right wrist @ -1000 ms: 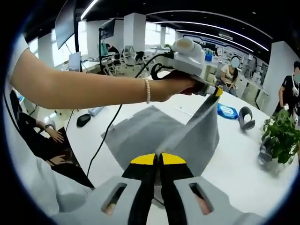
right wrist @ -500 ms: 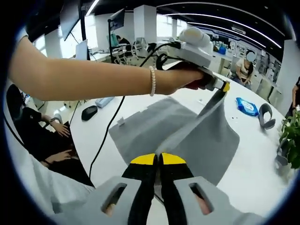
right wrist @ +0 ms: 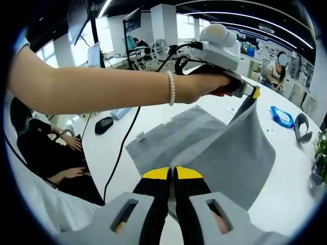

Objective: Fold the towel on the table until its edges align and the towel forms a compact rectangular stack.

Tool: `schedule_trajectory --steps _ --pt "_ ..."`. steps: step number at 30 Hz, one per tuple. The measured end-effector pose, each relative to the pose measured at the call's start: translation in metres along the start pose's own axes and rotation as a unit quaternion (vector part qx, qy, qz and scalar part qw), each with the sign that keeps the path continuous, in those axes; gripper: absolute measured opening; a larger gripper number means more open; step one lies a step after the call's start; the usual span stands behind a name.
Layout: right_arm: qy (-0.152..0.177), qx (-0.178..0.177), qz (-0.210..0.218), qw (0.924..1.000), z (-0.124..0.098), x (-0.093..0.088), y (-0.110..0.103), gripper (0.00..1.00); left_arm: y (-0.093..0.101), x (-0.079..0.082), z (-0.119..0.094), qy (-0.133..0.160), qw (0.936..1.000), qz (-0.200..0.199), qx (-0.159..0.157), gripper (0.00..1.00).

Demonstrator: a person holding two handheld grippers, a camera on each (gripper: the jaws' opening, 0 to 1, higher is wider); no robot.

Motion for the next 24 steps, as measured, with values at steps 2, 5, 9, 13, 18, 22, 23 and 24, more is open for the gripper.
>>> schedule_trajectory --steps 2,5,9,13,18,22,23,24 --pt "0.001 0.003 -0.002 1.0 0.001 0.002 -0.002 0.0 -0.004 -0.001 -0.003 -0.001 1.0 0.0 0.004 0.06" --pt "0.004 0.008 -0.004 1.0 0.003 0.006 -0.004 0.0 -0.011 -0.001 -0.008 -0.001 0.9999 -0.004 0.011 0.06" --pt "0.005 0.017 -0.007 0.9998 0.009 0.009 -0.009 0.0 -0.022 -0.004 -0.017 -0.003 0.9997 -0.007 0.022 0.06" --pt "0.006 0.026 -0.011 0.9996 0.018 0.011 -0.015 0.0 -0.031 -0.007 -0.024 -0.006 0.9995 -0.004 0.031 0.06" --pt "0.009 0.039 -0.014 0.9991 0.025 0.016 -0.02 0.0 -0.042 -0.013 -0.03 -0.011 0.9991 -0.006 0.041 0.06" --pt "0.012 0.051 -0.02 0.9985 0.03 0.022 -0.026 0.0 -0.048 -0.014 -0.036 -0.01 0.9988 -0.007 0.047 0.06" --pt "0.013 0.055 -0.024 0.9981 0.032 0.025 -0.029 0.0 -0.051 -0.014 -0.039 -0.01 0.9987 -0.005 0.05 0.06" --pt "0.015 0.058 -0.03 0.9977 0.034 0.027 -0.033 0.0 -0.053 -0.015 -0.041 -0.01 0.9986 -0.004 0.052 0.06"
Point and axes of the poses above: the point that each gripper's makers call its tool centre point, and the gripper's own axes: z roughly forward along the fingers, y roughly to its right, x roughly out of its top, the point moved 6 cm from there along -z, roughly backward along the fingers, and after that the axes turned 1 degree about -y, right-handed, at the moved point
